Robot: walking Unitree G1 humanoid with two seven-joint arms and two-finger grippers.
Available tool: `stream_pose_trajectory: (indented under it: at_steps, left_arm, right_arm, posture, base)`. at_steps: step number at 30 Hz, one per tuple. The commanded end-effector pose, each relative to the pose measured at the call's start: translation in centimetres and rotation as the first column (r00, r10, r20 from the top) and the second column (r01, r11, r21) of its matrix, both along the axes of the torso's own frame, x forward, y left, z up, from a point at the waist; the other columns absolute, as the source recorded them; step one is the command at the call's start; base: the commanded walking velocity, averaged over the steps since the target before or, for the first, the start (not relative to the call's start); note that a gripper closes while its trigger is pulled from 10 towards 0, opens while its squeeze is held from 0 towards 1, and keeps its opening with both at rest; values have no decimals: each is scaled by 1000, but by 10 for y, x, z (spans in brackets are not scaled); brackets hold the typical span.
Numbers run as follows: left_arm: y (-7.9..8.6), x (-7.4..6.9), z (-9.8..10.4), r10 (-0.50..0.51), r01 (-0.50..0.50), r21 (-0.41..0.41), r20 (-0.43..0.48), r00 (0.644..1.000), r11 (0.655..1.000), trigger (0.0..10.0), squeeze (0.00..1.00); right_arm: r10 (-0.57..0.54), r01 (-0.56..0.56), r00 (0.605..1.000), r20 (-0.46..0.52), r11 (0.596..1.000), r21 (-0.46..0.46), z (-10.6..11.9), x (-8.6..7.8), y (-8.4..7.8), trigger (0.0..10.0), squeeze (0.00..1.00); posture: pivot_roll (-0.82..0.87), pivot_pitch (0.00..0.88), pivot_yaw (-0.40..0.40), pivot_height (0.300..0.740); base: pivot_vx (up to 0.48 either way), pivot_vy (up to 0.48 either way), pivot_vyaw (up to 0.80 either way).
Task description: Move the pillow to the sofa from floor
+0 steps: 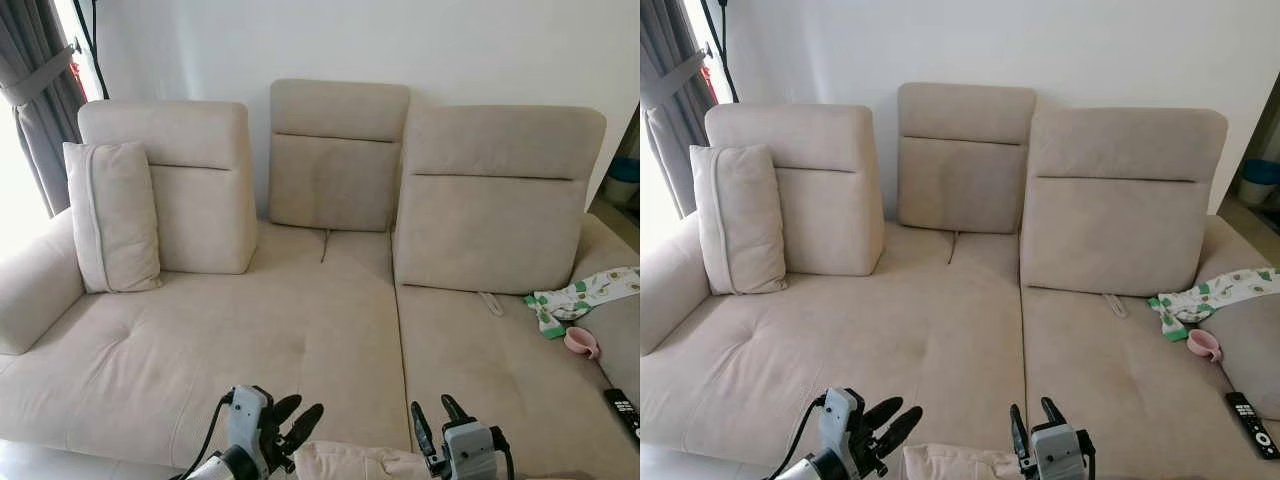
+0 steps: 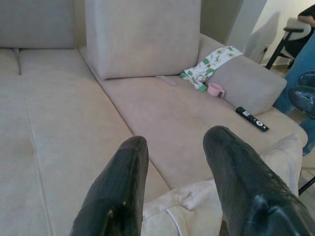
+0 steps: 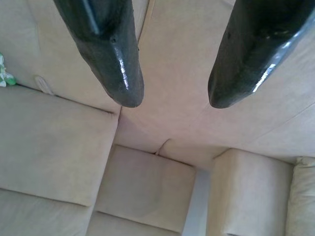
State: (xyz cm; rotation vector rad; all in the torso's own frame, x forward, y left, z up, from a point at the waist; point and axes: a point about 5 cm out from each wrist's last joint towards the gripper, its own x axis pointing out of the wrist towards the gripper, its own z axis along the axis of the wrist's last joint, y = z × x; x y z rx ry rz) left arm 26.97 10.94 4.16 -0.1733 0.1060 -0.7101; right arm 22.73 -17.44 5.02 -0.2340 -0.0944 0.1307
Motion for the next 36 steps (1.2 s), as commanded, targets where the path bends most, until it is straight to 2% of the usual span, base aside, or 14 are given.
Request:
stream_pose_trajectory:
  at_steps: [1, 2, 3, 6, 7, 8, 9, 10, 11, 12, 26, 36]
  left_arm:
    - [2, -3, -3, 5, -4, 19, -17, 1000, 1000, 10000, 0]
    - [2, -3, -4, 9, -9, 19, -19, 1000, 1000, 10000, 0]
    - [2, -3, -3, 11, -11, 13, -22, 1000, 1000, 10000, 278]
    - [2, -3, -3, 12, -12, 6, -26, 1000, 1000, 10000, 278]
    - [1, -4, -3, 6, -6, -1, -27, 1000, 1000, 10000, 1000]
    - [1, -4, -3, 6, -6, -1, -27, 1000, 1000, 10000, 1000]
    - [0, -4, -3, 5, -5, 4, -24, 1000, 1000, 10000, 1000]
    - [0, -4, -3, 4, -4, 11, -21, 1000, 1000, 10000, 878]
    - [0, -4, -3, 4, -4, 11, -21, 1000, 1000, 10000, 878]
    - [-1, -4, -3, 5, -5, 18, -20, 1000, 1000, 10000, 0]
    - [-3, -4, -5, 7, -6, 38, -28, 1000, 999, 10000, 0]
    - [-4, -3, -5, 5, -4, 40, -30, 1000, 999, 10000, 0]
  right_arm:
    - [9, -9, 1000, -25, 1000, -8, -4, -1, 2, 10000, 0]
    - [11, -11, 1000, -29, 1000, -7, -4, 0, 3, 10000, 0]
    - [12, -12, 999, -31, 1000, -5, -4, 1, 4, 10000, 275]
    - [12, -12, 999, -34, 1000, -2, -3, 2, 5, 10000, 275]
    - [11, -11, 999, -34, 1000, -2, -3, 2, 5, 10000, 973]
    - [11, -11, 999, -34, 1000, -2, -3, 2, 5, 10000, 973]
    - [7, -7, 999, -36, 1000, -4, -3, 3, 5, 10000, 882]
    - [5, -5, 999, -39, 1000, -5, -3, 3, 4, 10000, 0]
    - [5, -5, 999, -39, 1000, -5, -3, 3, 4, 10000, 0]
    - [2, -3, 999, -41, 1000, -7, -3, 3, 4, 10000, 0]
    - [2, -1, 998, -59, 1000, 7, -5, 2, 4, 10000, 0]
    - [-2, 3, 998, -63, 1000, 17, -5, 2, 4, 10000, 0]
  posture:
    - [-73, 0, 17, 740]
    - [-72, 0, 16, 740]
    - [-72, 0, 16, 740]
    - [-72, 0, 16, 740]
    - [-71, 0, 16, 740]
    - [-71, 0, 16, 740]
    - [-71, 0, 16, 740]
    - [-73, 0, 17, 740]
    - [-73, 0, 17, 740]
    - [-73, 0, 16, 740]
    - [-80, 0, 18, 740]
    - [-83, 0, 17, 695]
  base:
    - [0, 0, 0]
    - [0, 0, 0]
    - [0, 0, 0]
    - [0, 0, 0]
    - [0, 0, 0]
    - [0, 0, 0]
    - [0, 0, 0]
    - [0, 0, 0]
    - [0, 0, 0]
    - [0, 0, 0]
    - [0, 0, 0]
    - [0, 0, 0]
